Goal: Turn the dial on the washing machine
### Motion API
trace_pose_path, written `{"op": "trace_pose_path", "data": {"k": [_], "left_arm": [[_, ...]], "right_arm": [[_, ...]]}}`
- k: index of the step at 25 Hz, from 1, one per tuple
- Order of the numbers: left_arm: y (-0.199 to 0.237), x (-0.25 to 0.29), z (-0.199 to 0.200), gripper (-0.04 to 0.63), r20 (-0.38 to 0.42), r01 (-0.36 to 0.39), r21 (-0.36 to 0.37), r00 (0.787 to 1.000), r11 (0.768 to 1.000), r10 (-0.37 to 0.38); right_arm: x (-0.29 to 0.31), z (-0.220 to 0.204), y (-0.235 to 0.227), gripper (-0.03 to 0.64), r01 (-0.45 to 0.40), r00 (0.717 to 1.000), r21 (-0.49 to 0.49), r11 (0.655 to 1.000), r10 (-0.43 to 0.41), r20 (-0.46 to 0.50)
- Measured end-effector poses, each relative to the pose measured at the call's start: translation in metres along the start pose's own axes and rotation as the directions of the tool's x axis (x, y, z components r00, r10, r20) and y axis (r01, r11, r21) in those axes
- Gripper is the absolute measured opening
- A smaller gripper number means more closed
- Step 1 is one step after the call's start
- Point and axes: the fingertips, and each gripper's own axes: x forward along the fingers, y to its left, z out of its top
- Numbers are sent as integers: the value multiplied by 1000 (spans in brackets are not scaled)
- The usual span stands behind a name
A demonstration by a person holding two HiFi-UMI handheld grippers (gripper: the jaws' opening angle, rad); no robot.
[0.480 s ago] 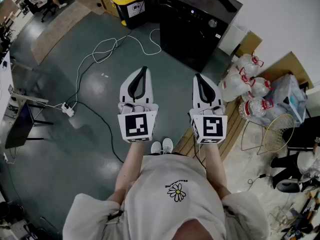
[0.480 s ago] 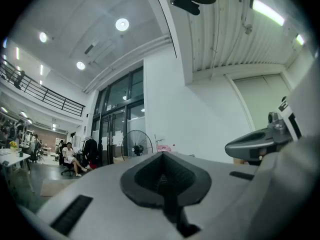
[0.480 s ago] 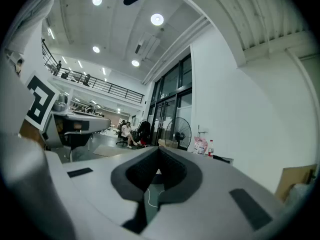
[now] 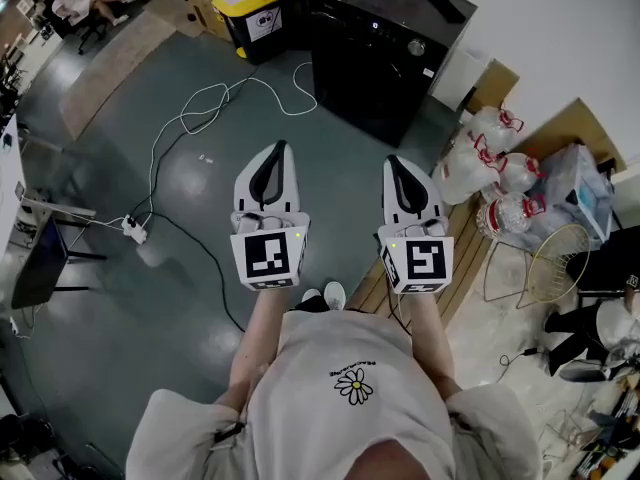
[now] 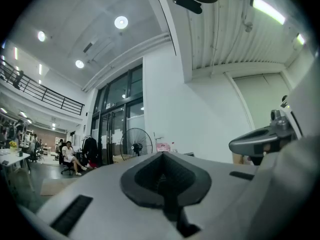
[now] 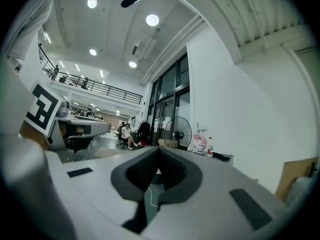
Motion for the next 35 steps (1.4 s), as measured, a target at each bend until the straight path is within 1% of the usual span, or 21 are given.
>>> {"op": "trace_pose_path", "data": {"k": [5, 8, 11, 16, 18, 22, 26, 32, 35], "left_arm": [[-7, 5, -12, -2, -11, -7, 2, 1000, 1000, 7], [-12, 14, -9, -2, 10, 10, -8, 1000, 1000, -10], [-13, 26, -11, -2, 19, 21, -14, 1000, 1000, -21], [-16, 63, -13, -2, 57, 58, -9, 997, 998, -58], [-16, 82, -13, -2, 68, 75, -9, 995, 997, -74], [-15, 125, -11, -2, 85, 99, -9, 992, 995, -98], [-15, 175, -17, -2, 82, 137, -13, 987, 990, -136], [-5, 263, -28, -2, 54, 198, -29, 979, 980, -196], [3, 311, -32, -2, 52, 222, -38, 974, 974, -220]], "right_arm": [[-2, -5, -15, 3, 17, 1000, -1, 1000, -17, 17], [0, -4, -23, 3, 35, 999, 7, 999, -35, 25], [1, -3, -28, 3, 45, 998, -13, 999, -45, 34], [14, -11, -55, 3, 106, 993, -20, 994, -105, 46], [25, -14, -67, 3, 124, 991, -18, 992, -123, 44], [53, -16, -84, 3, 129, 991, -46, 991, -127, 41], [91, -23, -107, 3, 153, 988, -53, 987, -152, 29], [165, -28, -146, 3, 194, 981, -56, 979, -194, -5], [208, -31, -168, 3, 214, 976, -70, 974, -215, -17]]}}
